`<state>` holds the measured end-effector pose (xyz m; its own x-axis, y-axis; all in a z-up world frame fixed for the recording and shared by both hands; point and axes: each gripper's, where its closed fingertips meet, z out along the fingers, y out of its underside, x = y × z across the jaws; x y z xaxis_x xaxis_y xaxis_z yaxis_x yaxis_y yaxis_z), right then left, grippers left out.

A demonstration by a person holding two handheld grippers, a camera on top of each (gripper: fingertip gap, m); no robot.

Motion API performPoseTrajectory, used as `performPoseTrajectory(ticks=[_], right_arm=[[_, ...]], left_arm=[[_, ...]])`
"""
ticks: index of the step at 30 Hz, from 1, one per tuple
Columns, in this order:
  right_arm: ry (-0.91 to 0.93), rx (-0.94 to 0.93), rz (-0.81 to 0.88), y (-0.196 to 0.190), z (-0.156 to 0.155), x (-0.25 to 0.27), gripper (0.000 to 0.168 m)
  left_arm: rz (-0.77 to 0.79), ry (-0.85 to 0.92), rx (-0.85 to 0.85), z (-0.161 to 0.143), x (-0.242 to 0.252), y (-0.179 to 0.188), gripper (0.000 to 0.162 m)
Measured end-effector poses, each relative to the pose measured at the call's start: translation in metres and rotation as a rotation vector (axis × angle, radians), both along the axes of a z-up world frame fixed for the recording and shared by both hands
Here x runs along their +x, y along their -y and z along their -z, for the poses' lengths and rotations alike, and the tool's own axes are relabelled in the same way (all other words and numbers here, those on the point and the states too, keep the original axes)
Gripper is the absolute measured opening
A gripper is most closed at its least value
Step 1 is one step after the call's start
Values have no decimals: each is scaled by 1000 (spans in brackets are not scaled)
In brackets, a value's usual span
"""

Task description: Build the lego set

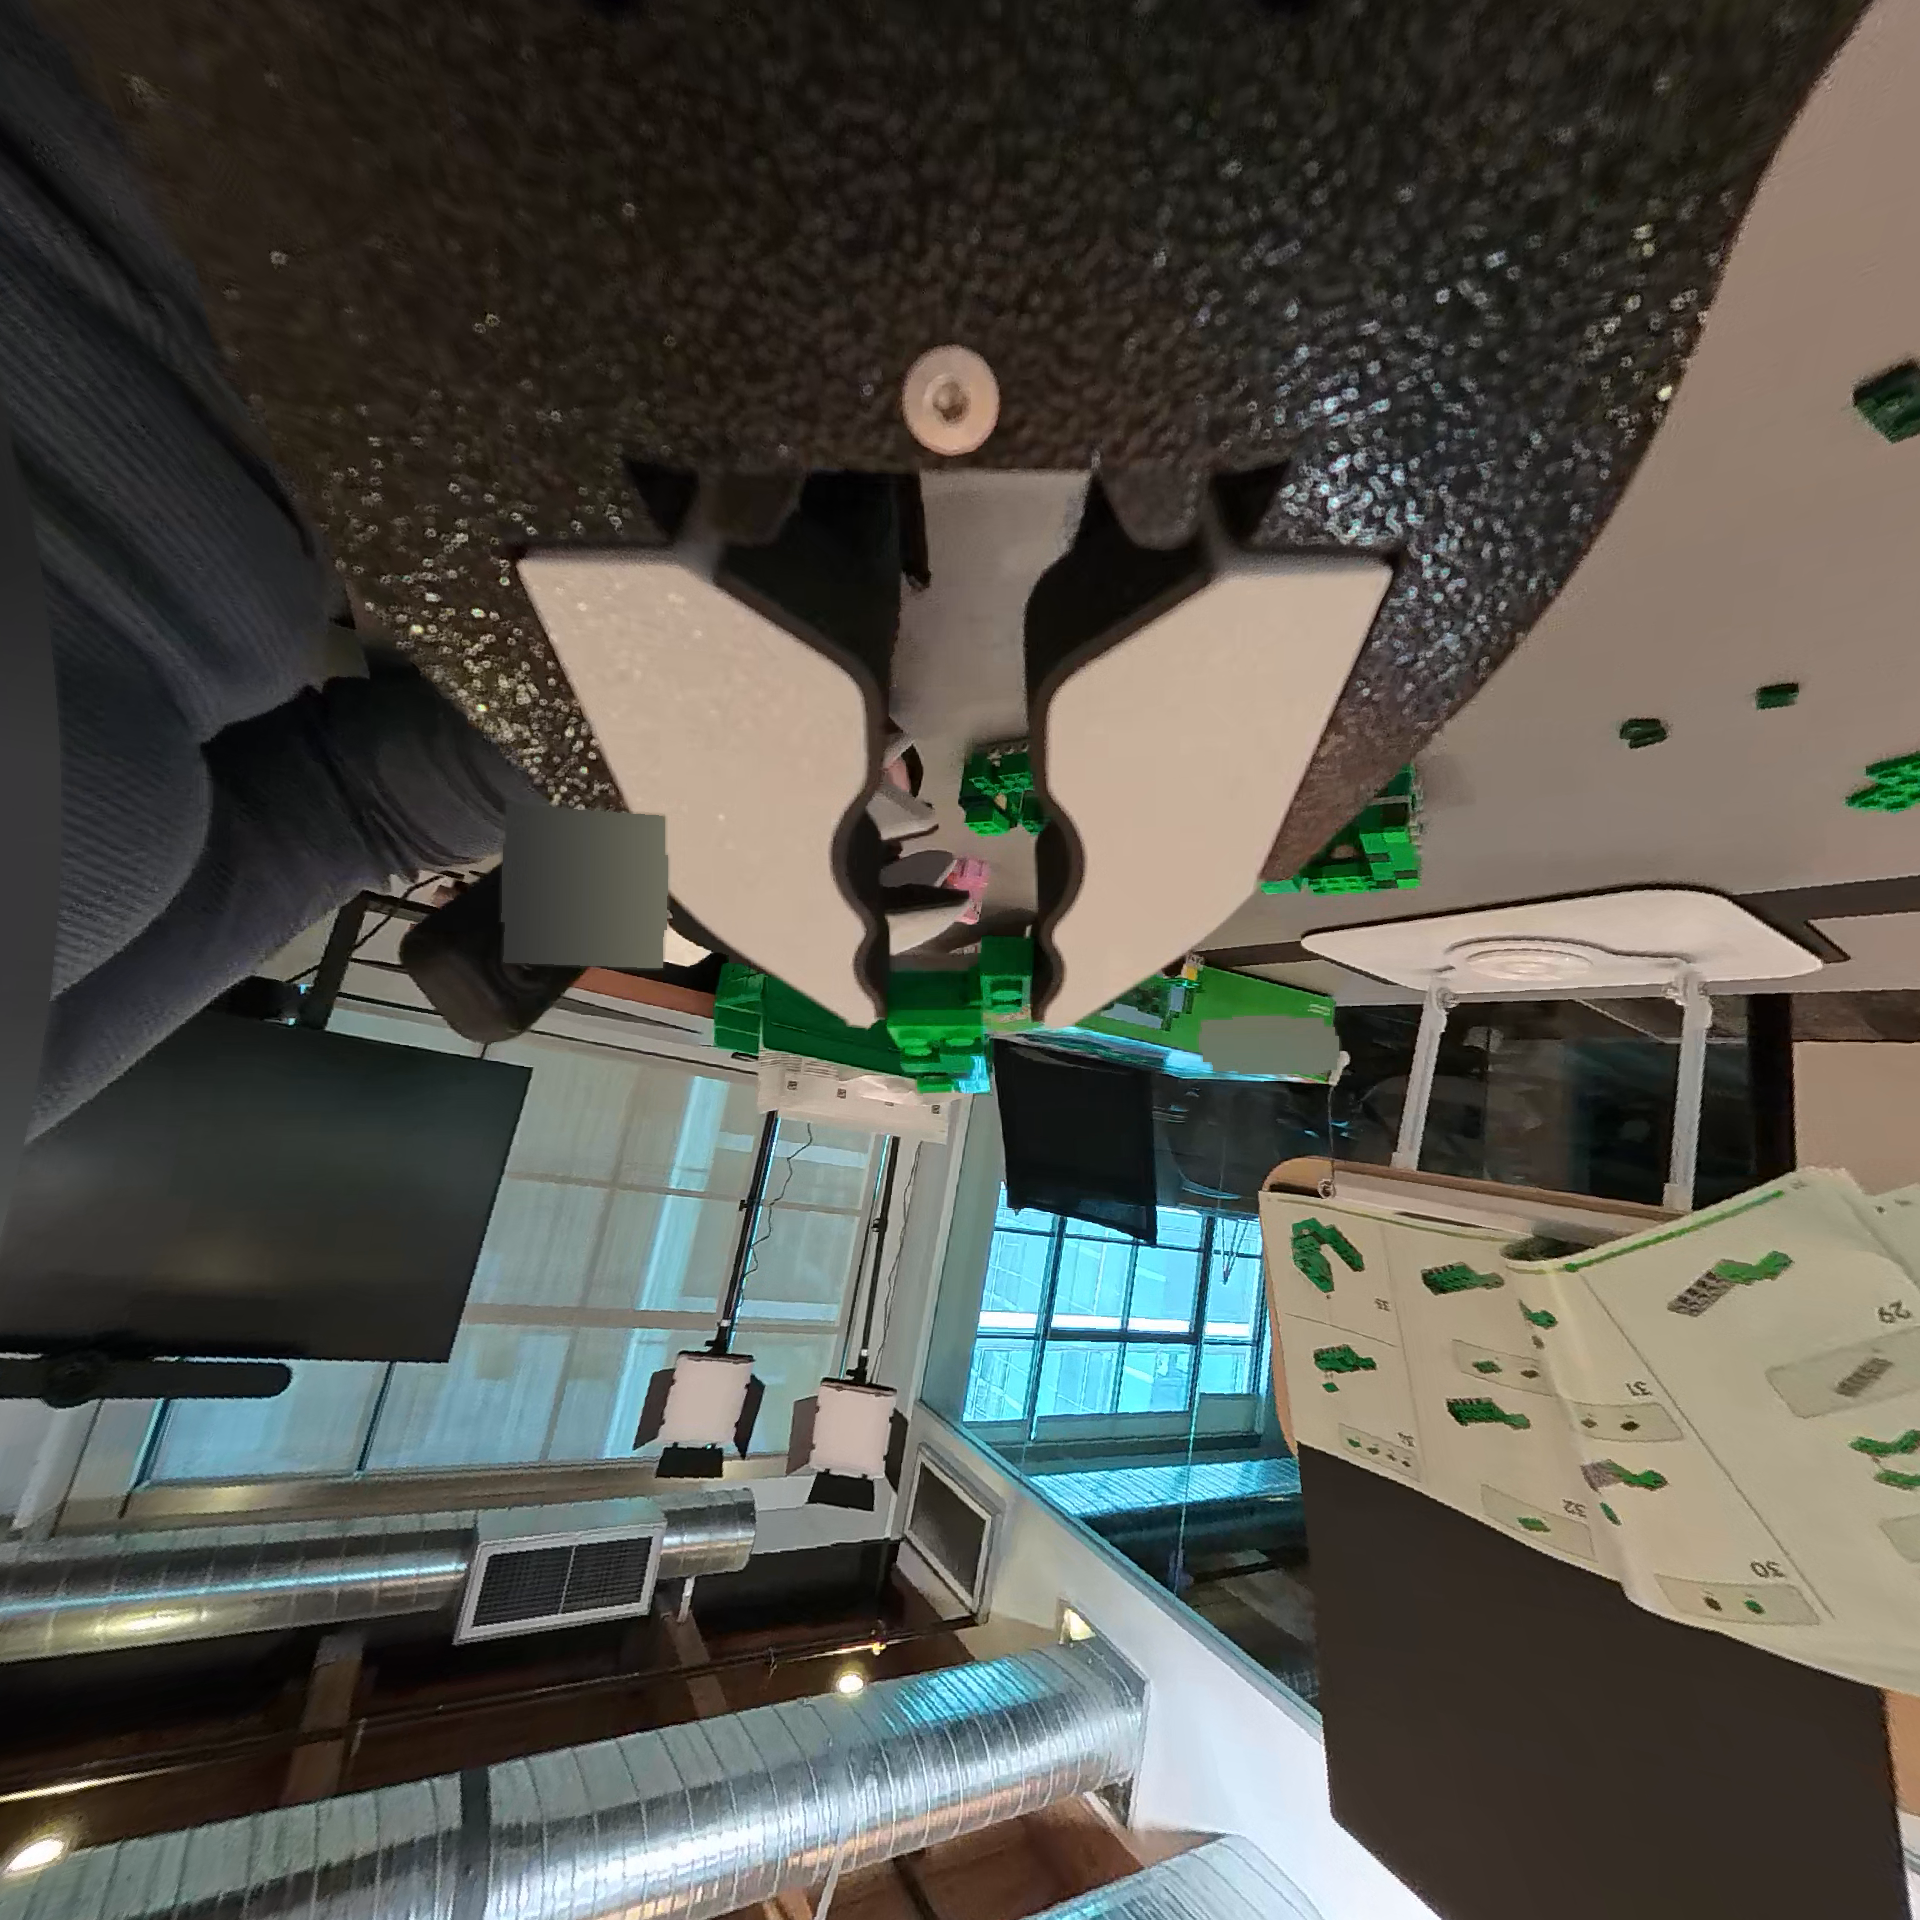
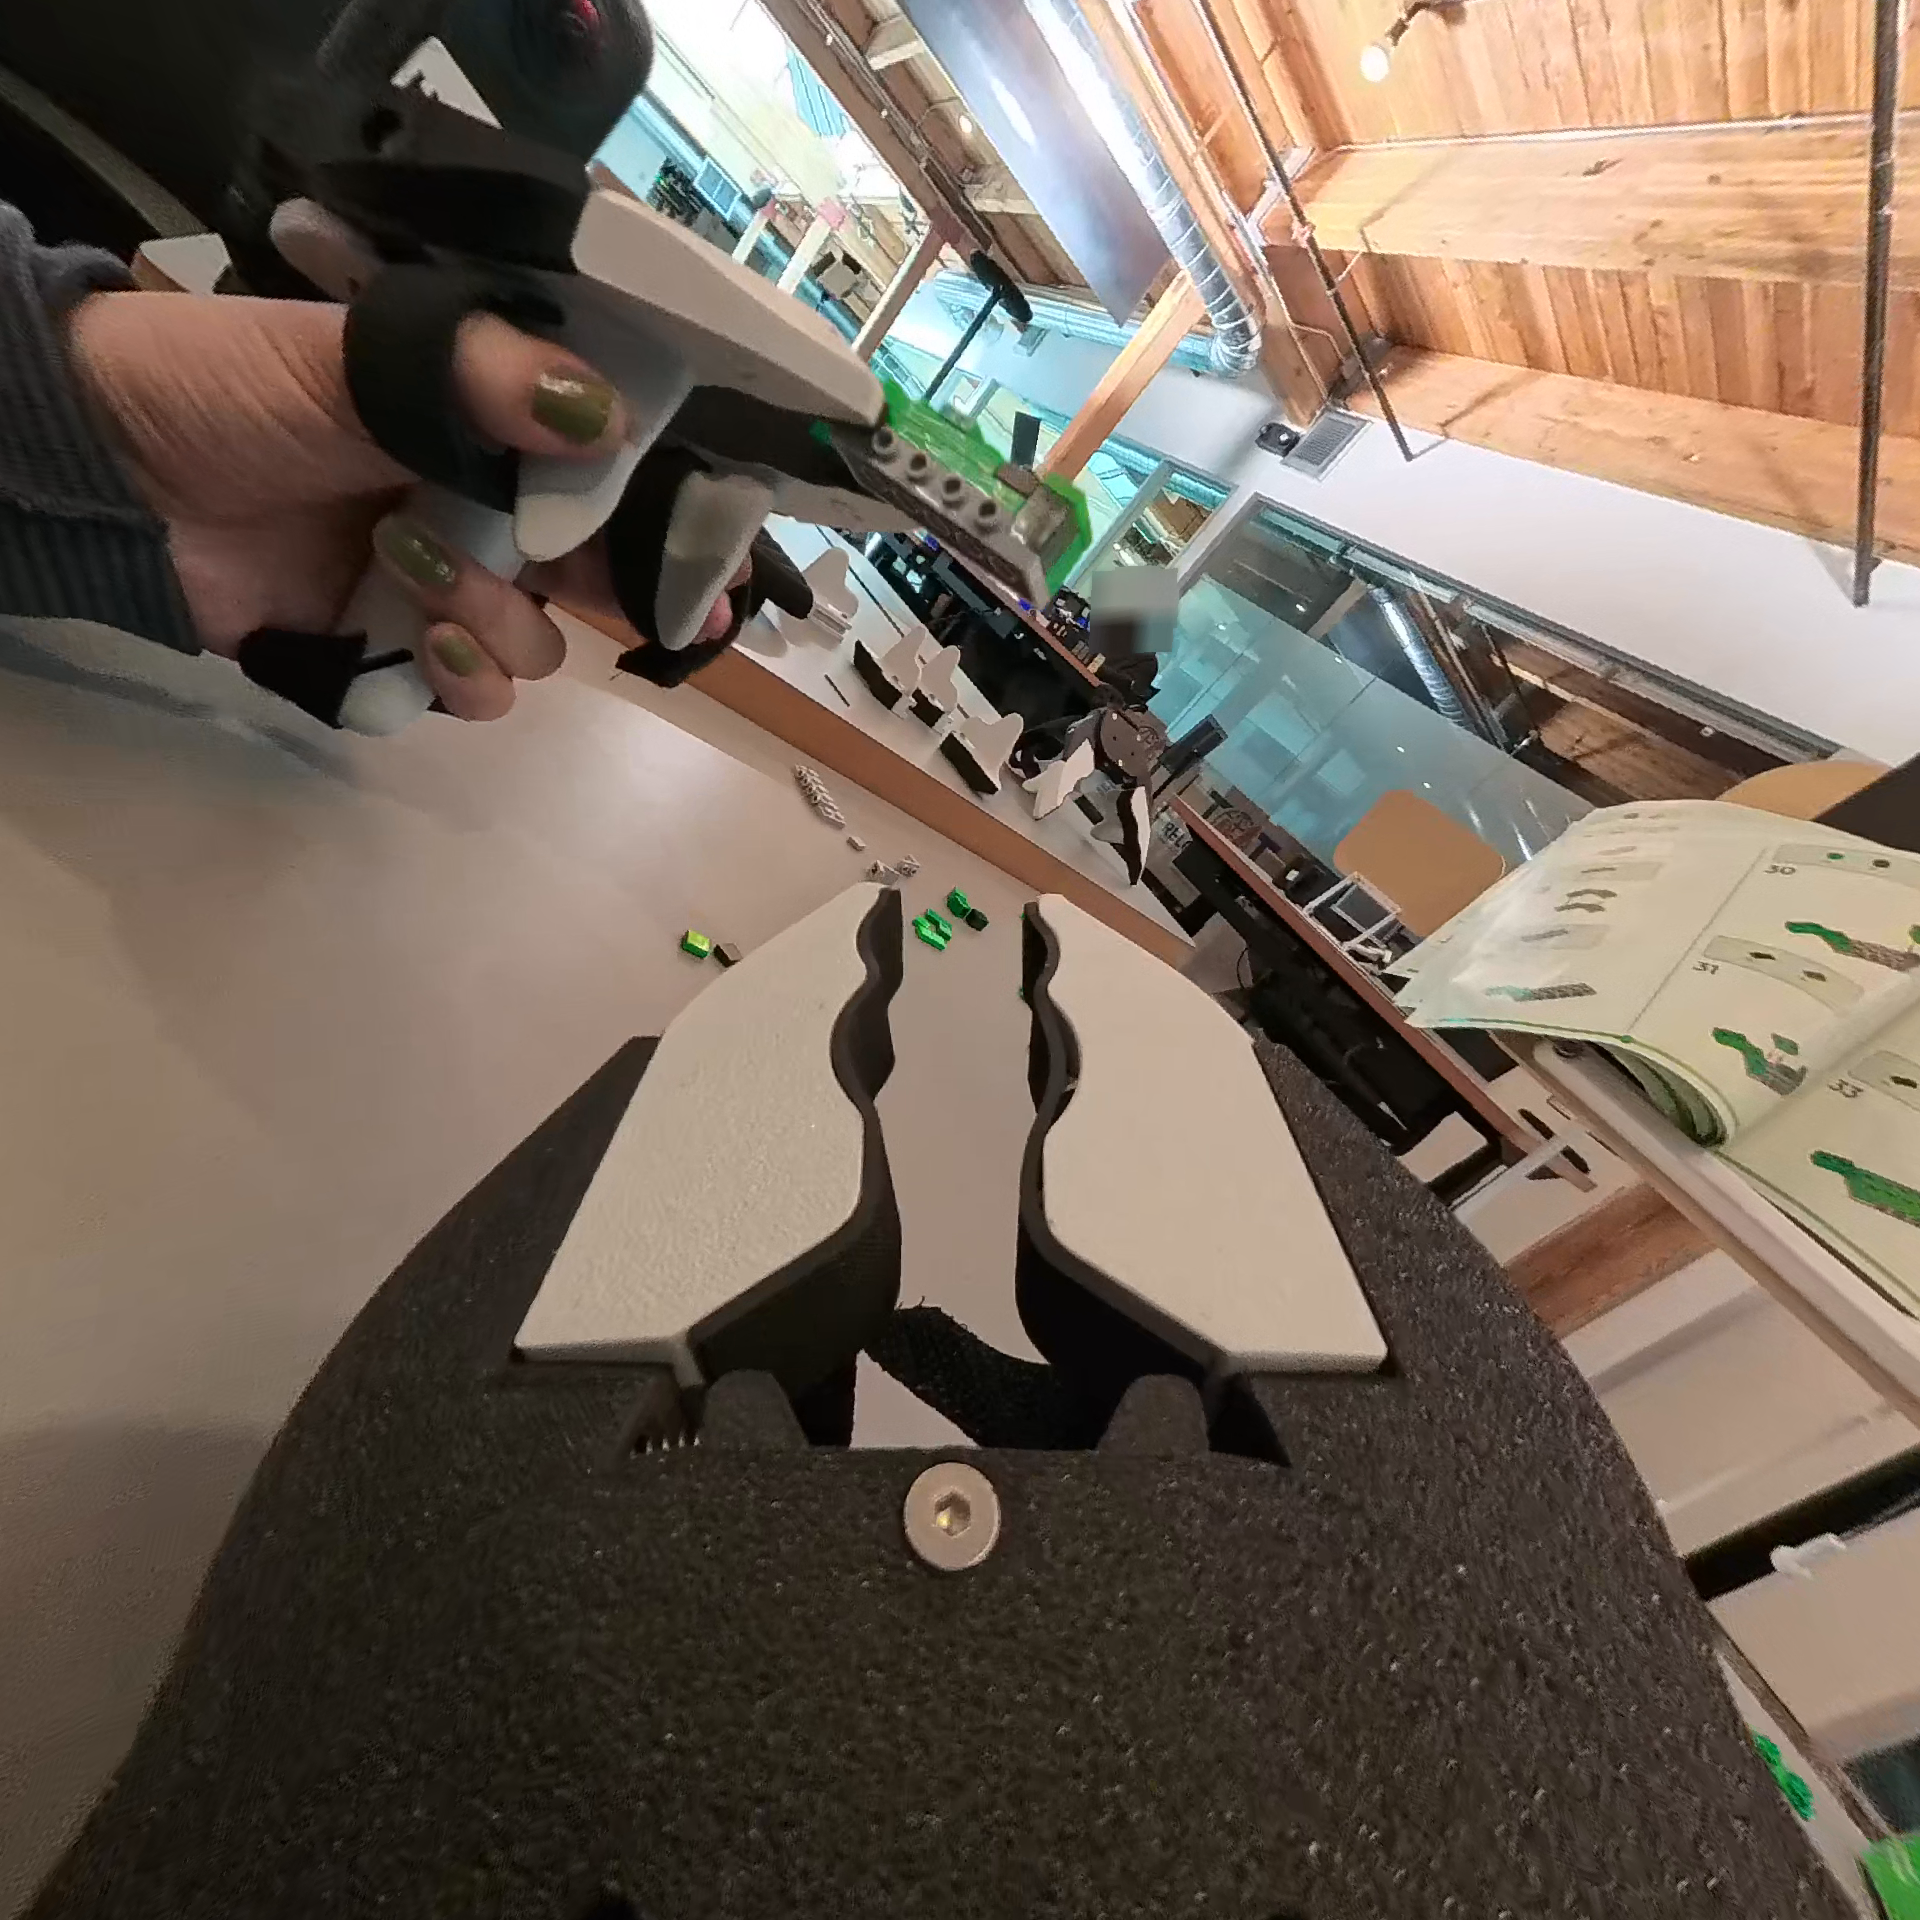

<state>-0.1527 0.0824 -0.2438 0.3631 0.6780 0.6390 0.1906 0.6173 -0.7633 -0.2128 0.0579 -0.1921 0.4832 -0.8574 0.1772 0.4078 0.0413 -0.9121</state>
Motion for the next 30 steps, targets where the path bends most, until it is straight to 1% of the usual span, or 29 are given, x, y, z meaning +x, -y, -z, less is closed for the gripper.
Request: performPoseTrajectory(ticks=[7, 23, 28, 30], right_arm=[[8, -11, -2, -1, 2, -1, 19], [26, -9, -13, 1, 5, -2, 14], [25, -9, -13, 1, 5, -2, 14], [24, -10, -13, 1, 5, -2, 14]], left_arm=[[-7, -44, -30, 7, 5, -4, 25], [-10, -6, -36, 5, 0, -5, 24], [-17, -16, -18, 4, 0, -4, 24], [-20, -26, 24, 0, 1, 0, 24]])
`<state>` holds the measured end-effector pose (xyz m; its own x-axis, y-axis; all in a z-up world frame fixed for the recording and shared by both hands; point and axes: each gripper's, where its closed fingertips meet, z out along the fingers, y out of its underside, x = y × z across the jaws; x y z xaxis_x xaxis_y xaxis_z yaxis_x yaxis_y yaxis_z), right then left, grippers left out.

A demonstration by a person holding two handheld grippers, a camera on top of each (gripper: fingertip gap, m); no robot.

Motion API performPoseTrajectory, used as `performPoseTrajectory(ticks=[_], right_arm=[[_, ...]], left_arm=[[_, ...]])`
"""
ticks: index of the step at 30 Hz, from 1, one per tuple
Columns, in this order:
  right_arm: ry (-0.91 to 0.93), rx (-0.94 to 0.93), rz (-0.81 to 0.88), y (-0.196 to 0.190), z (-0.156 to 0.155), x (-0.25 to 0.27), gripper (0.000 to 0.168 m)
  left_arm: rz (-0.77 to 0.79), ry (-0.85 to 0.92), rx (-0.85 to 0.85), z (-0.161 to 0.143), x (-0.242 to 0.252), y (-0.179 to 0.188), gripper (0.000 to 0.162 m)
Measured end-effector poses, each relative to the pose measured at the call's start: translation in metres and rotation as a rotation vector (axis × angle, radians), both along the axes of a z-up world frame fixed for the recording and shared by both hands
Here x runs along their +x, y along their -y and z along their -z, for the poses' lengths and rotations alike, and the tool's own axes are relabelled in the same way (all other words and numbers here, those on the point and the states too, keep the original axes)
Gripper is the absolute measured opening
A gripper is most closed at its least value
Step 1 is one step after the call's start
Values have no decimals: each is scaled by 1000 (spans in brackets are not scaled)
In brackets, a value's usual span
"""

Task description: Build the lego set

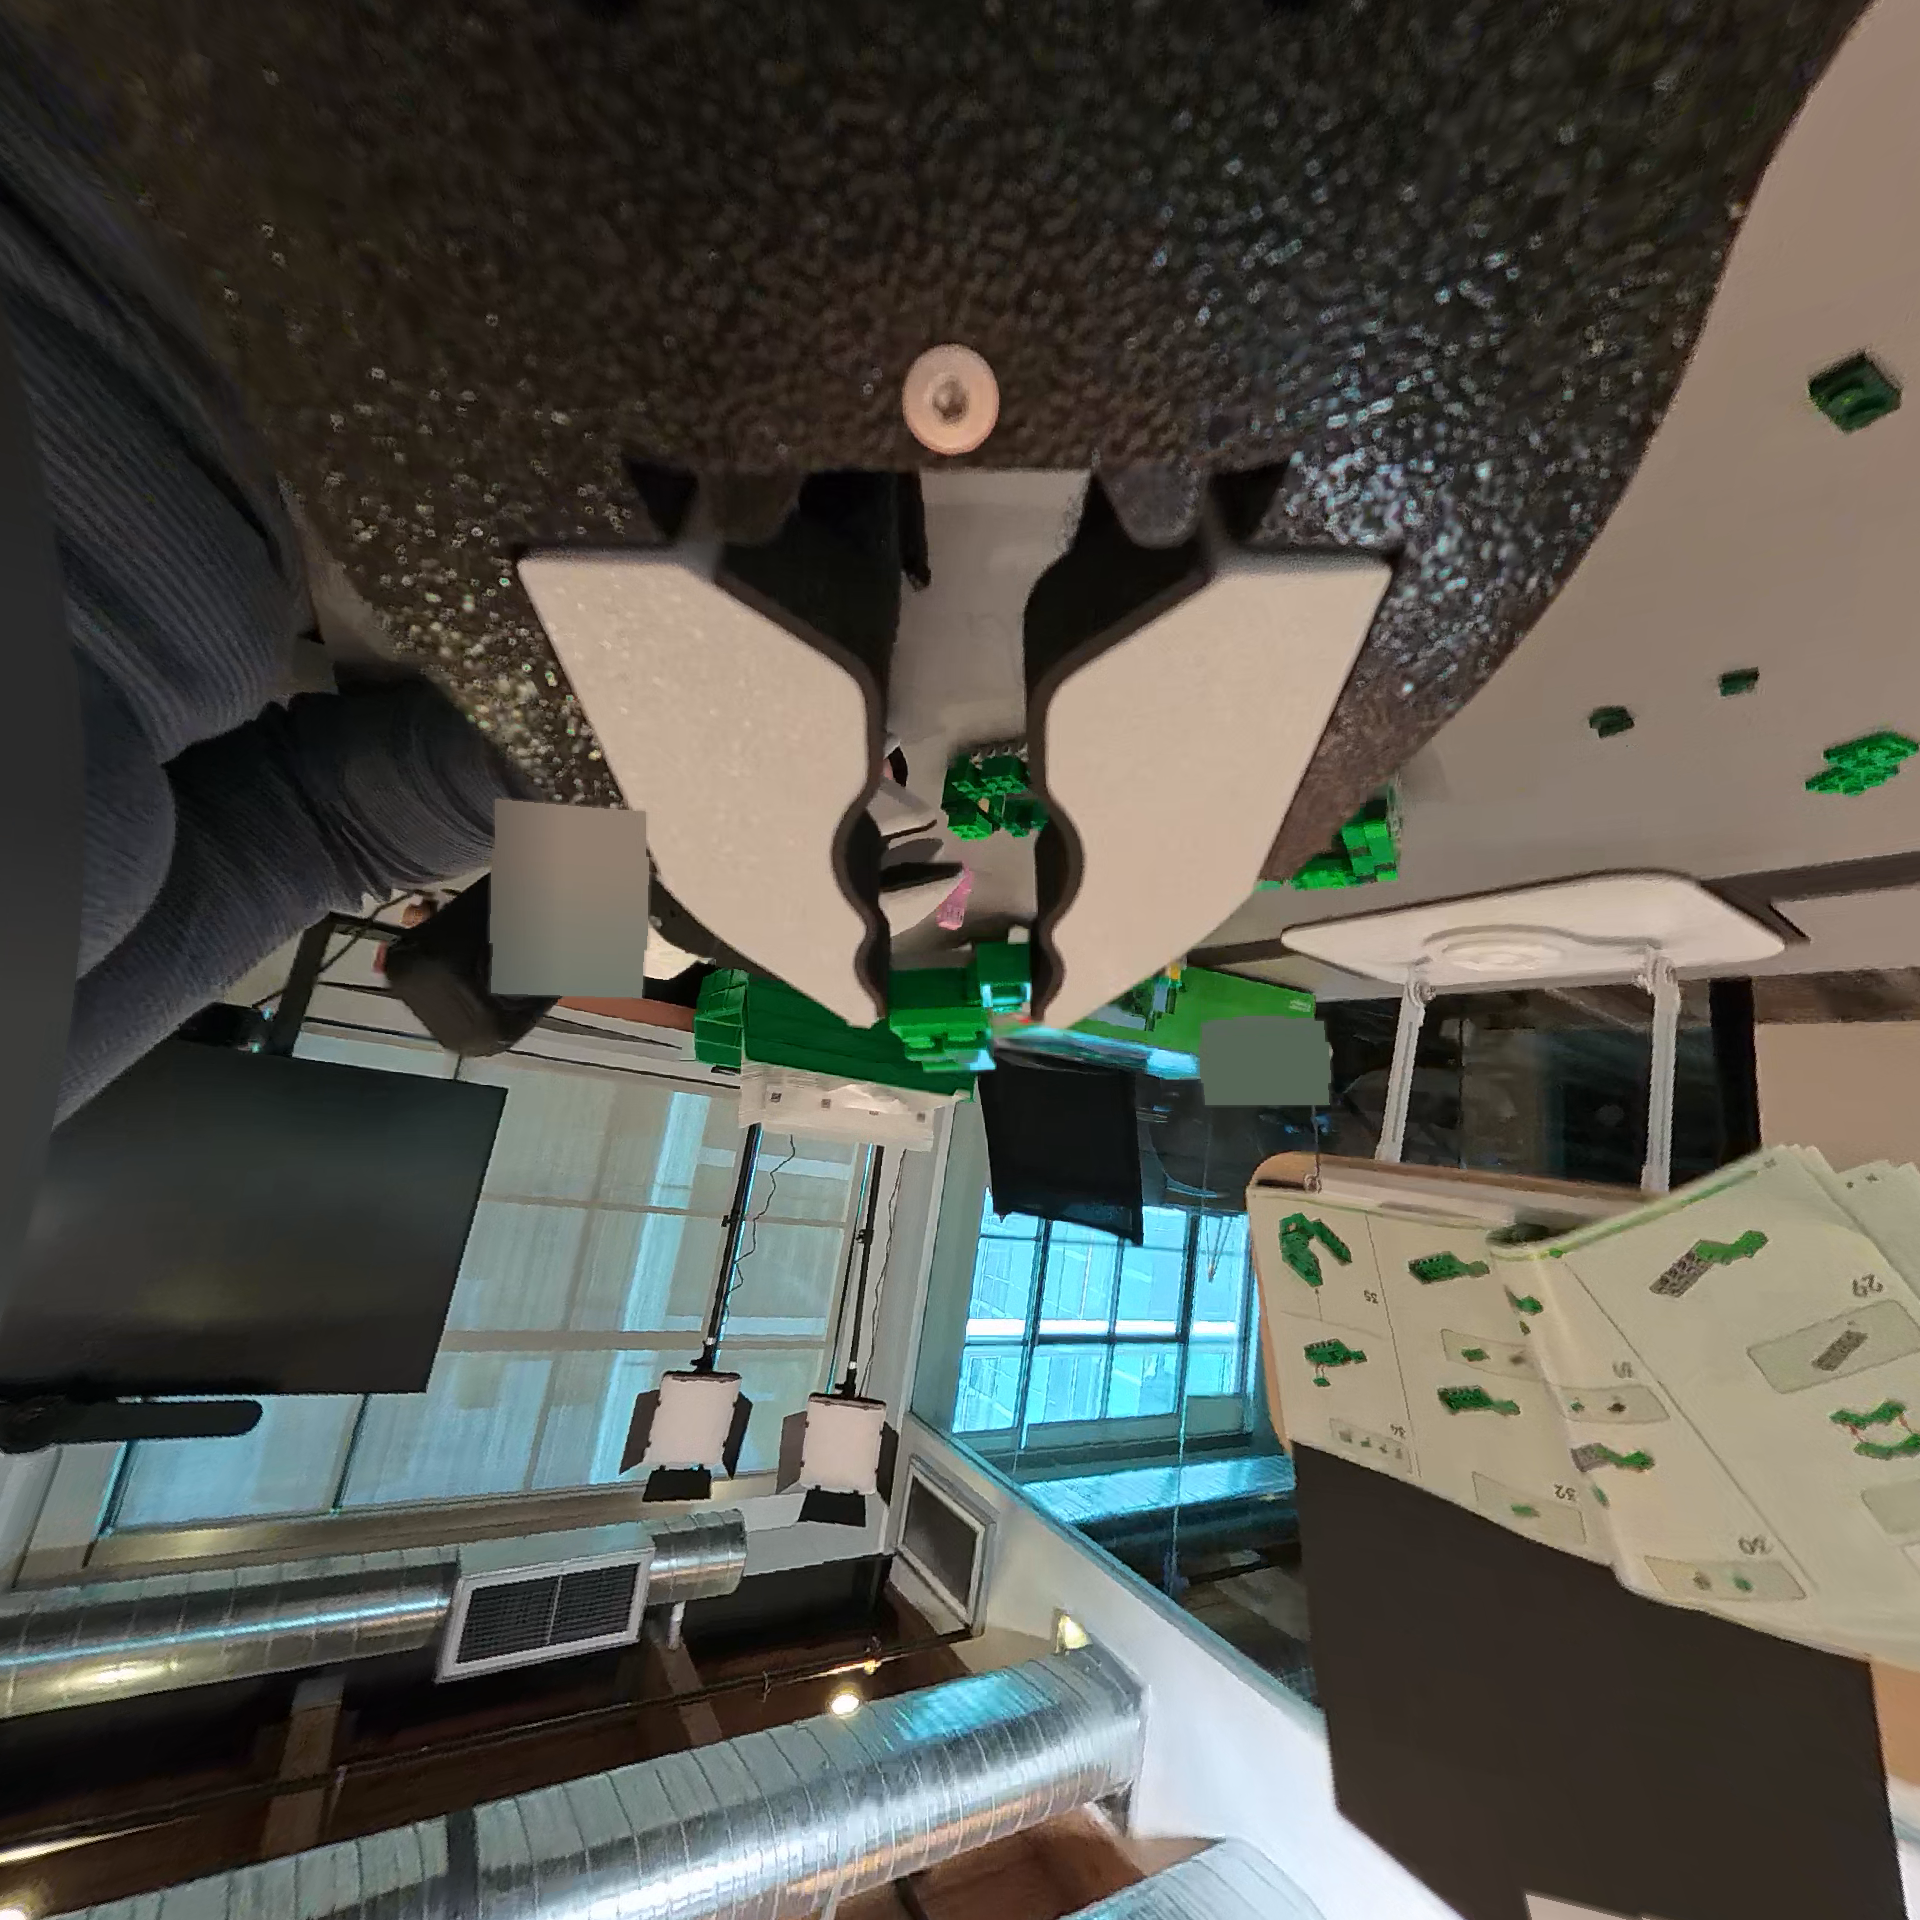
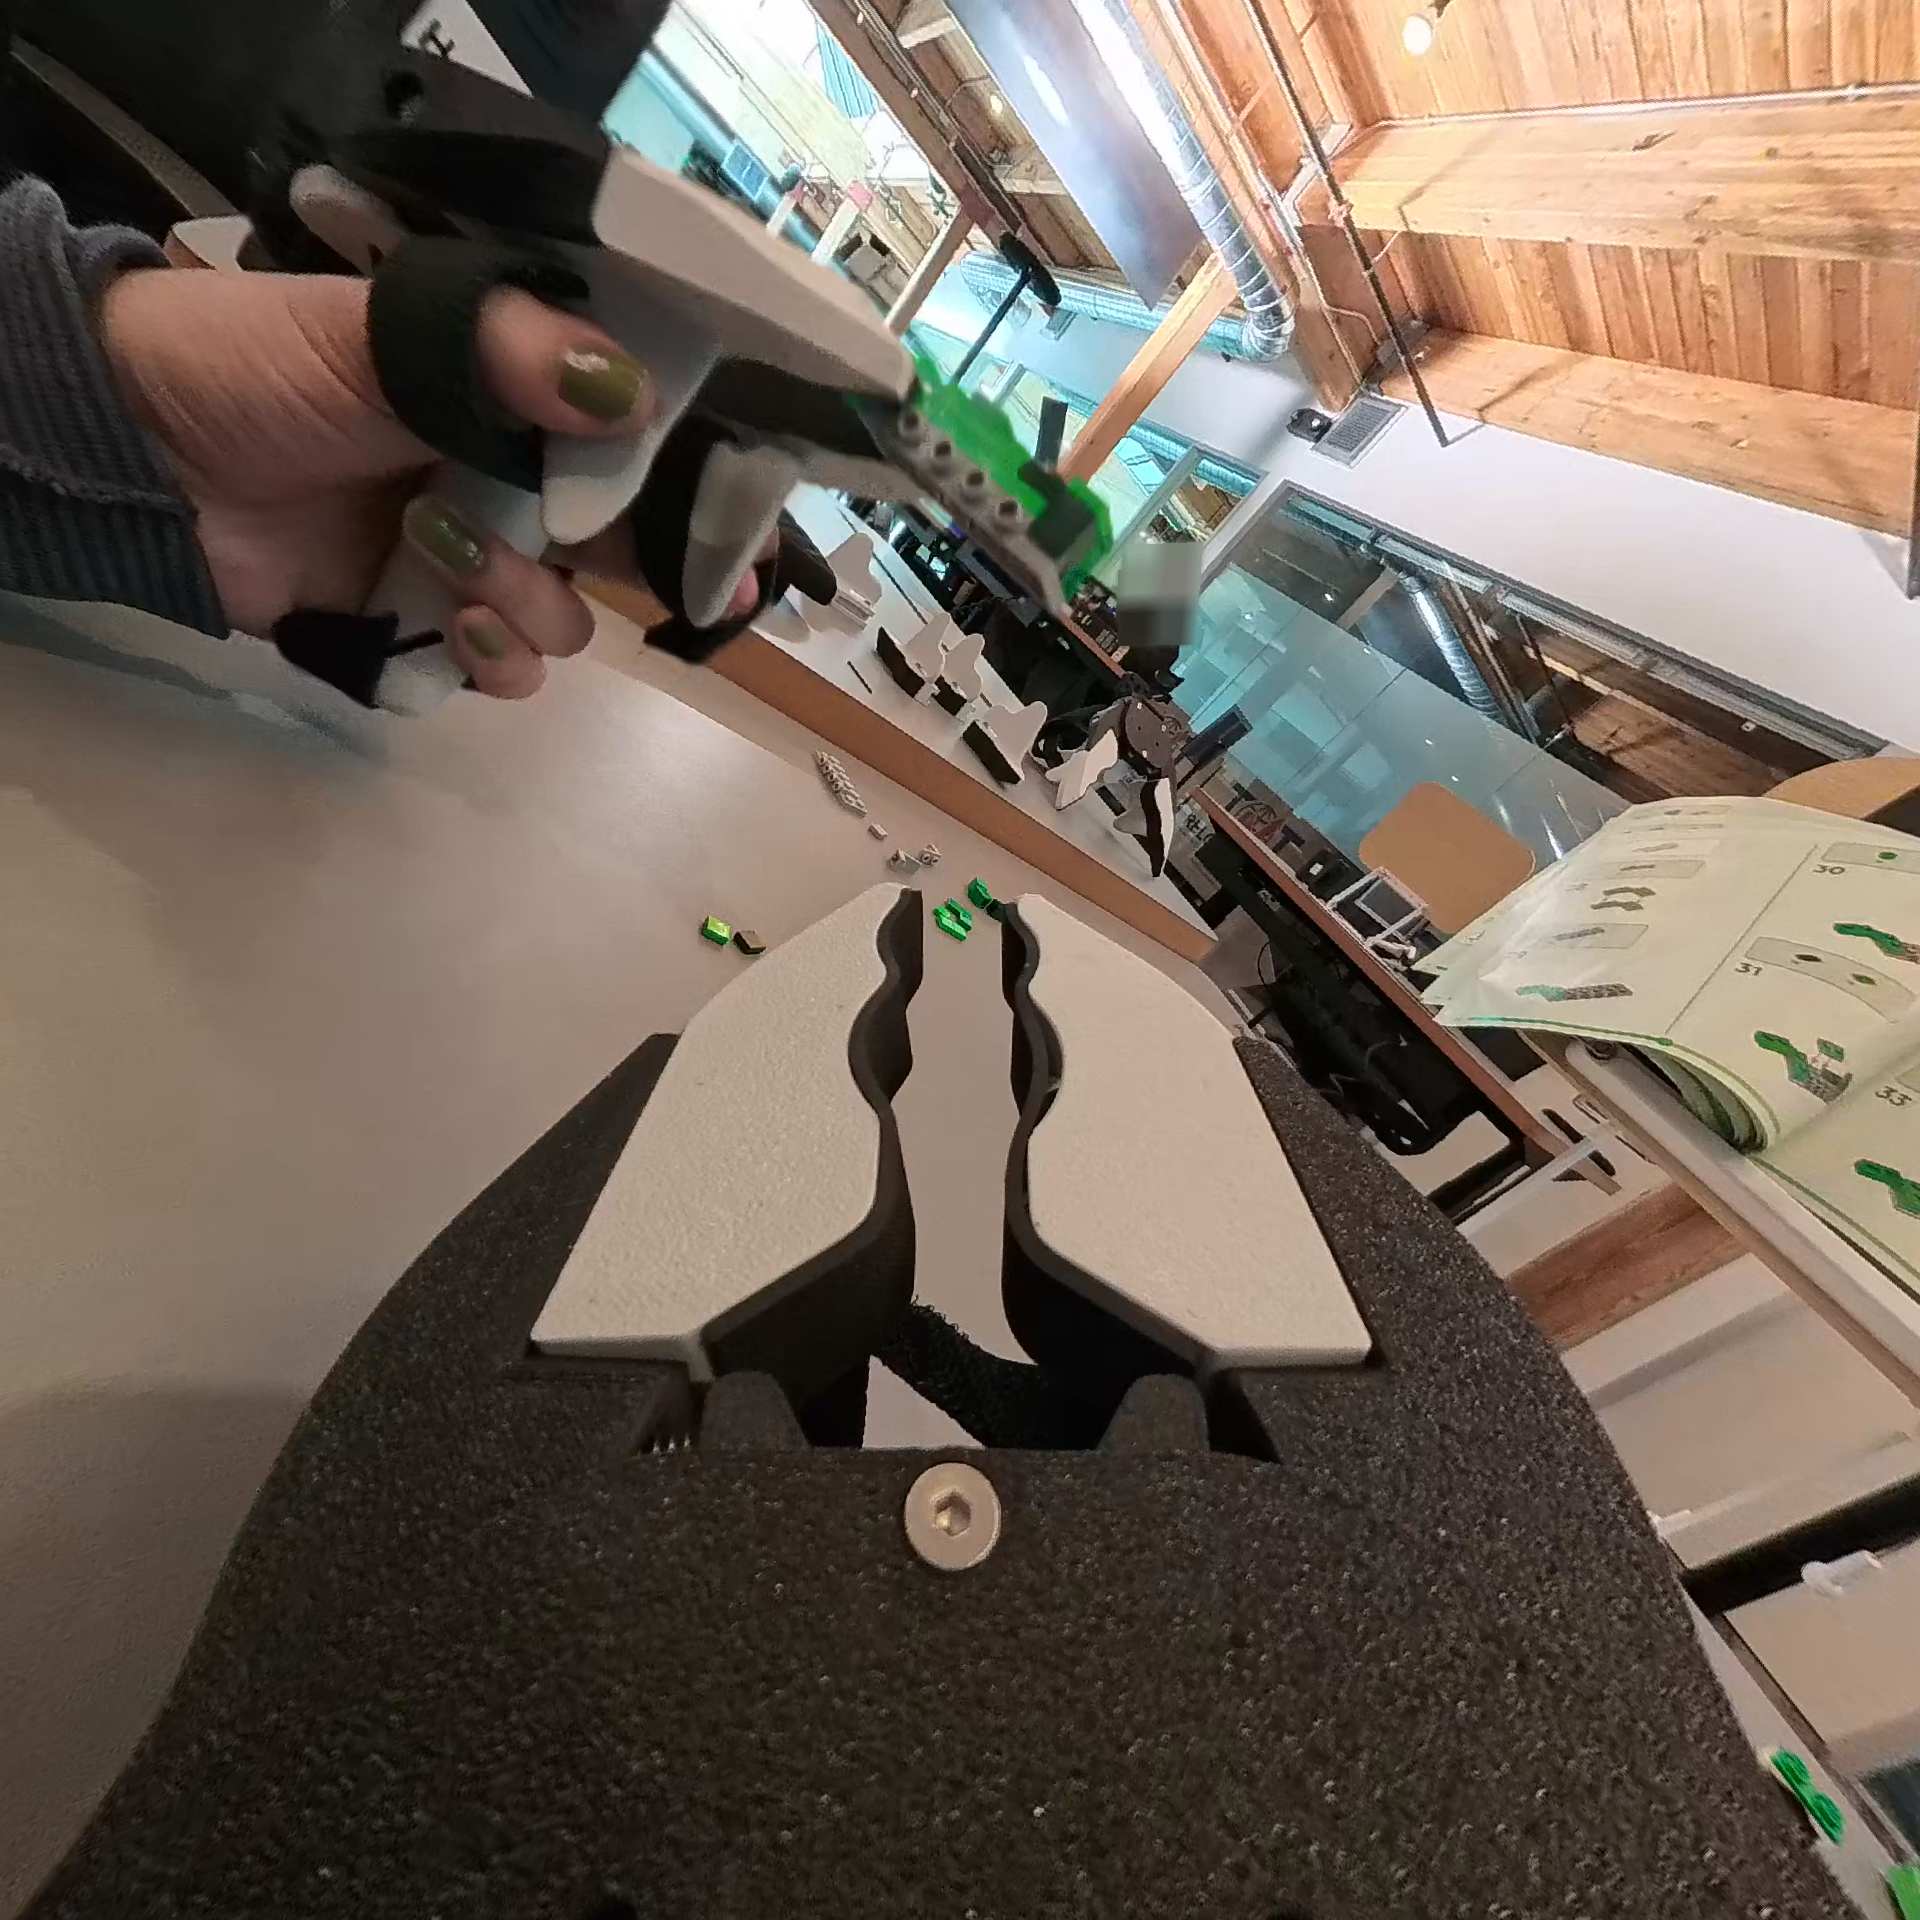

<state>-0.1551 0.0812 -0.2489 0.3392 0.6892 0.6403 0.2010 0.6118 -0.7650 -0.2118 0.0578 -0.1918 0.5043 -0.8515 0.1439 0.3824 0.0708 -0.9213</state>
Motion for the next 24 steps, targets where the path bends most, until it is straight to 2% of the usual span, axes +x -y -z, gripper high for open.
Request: performPoseTrajectory(ticks=[4, 7, 15, 24], right_arm=[[-2, -5, -1, 0, 0, 0, 14], [-1, -7, -2, 0, 0, 0, 13], [-2, -14, -2, -1, 1, 0, 13], [0, -15, -3, -1, 1, 0, 13]], left_arm=[[-55, -88, 286, -18, 8, 27, 24], [-134, -198, 369, -15, 14, 29, 24], [-150, -316, 364, -3, 26, 24, 25], [-176, -280, 367, -7, 17, 23, 25]])
